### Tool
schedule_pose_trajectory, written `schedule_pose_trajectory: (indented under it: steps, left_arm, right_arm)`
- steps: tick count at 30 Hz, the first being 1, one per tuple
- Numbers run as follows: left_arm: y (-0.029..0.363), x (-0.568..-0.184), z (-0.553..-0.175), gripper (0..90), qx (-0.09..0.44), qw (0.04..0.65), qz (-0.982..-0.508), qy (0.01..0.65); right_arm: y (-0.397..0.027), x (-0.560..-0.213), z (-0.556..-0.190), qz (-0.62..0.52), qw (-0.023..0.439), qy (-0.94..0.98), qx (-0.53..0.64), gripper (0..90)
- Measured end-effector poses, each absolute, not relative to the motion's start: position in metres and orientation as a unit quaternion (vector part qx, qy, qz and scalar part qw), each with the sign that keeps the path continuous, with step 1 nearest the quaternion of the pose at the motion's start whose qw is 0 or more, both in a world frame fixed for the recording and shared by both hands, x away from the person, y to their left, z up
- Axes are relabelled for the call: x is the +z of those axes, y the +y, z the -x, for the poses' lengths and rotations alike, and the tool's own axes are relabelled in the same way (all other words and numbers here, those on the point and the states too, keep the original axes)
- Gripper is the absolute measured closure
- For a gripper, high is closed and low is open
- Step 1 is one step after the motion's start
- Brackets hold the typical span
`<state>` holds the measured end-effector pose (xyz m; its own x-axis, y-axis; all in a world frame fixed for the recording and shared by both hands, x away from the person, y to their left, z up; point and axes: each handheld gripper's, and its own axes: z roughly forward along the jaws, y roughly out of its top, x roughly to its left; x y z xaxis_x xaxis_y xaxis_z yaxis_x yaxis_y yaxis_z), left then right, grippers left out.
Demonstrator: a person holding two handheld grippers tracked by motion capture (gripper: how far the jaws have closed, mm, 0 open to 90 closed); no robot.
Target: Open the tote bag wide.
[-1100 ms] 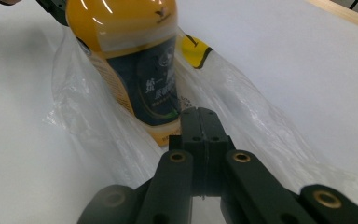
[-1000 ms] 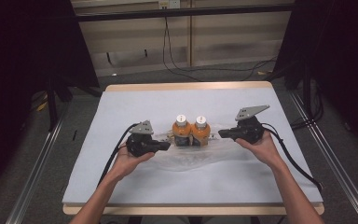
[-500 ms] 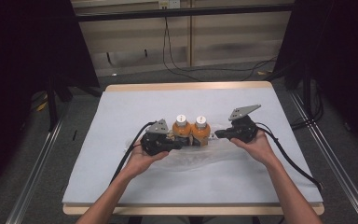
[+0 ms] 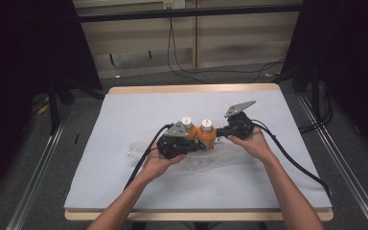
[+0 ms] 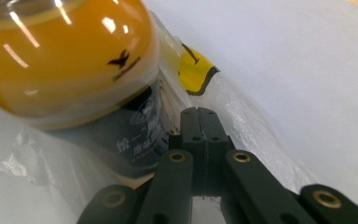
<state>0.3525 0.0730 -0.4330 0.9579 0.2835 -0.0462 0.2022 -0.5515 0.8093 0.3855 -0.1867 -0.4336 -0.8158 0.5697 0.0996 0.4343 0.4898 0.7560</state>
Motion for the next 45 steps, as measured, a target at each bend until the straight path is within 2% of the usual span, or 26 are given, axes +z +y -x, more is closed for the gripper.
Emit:
schedule_pose_trajectory:
  steps: [13, 28, 34, 38, 45]
  left_arm:
    - [0.067, -0.458, -0.351, 90.0, 0.049, 0.410, -0.901, 0.135]
    - [0.076, -0.476, -0.345, 90.0, 0.073, 0.407, -0.899, 0.144]
    - [0.072, -0.483, -0.337, 90.0, 0.072, 0.385, -0.910, 0.136]
    - [0.074, -0.484, -0.337, 90.0, 0.054, 0.391, -0.908, 0.140]
    - [0.075, -0.484, -0.329, 90.0, 0.055, 0.391, -0.911, 0.123]
  right_arm:
    - [-0.174, -0.458, -0.402, -0.305, 0.055, 0.855, 0.415, 90.0]
    - [-0.168, -0.486, -0.416, -0.343, 0.023, 0.854, 0.389, 90.0]
    - [-0.167, -0.486, -0.420, -0.345, 0.027, 0.855, 0.386, 90.0]
    - [-0.165, -0.485, -0.419, -0.342, 0.034, 0.859, 0.381, 90.0]
    - [-0.160, -0.484, -0.421, -0.347, 0.052, 0.860, 0.372, 90.0]
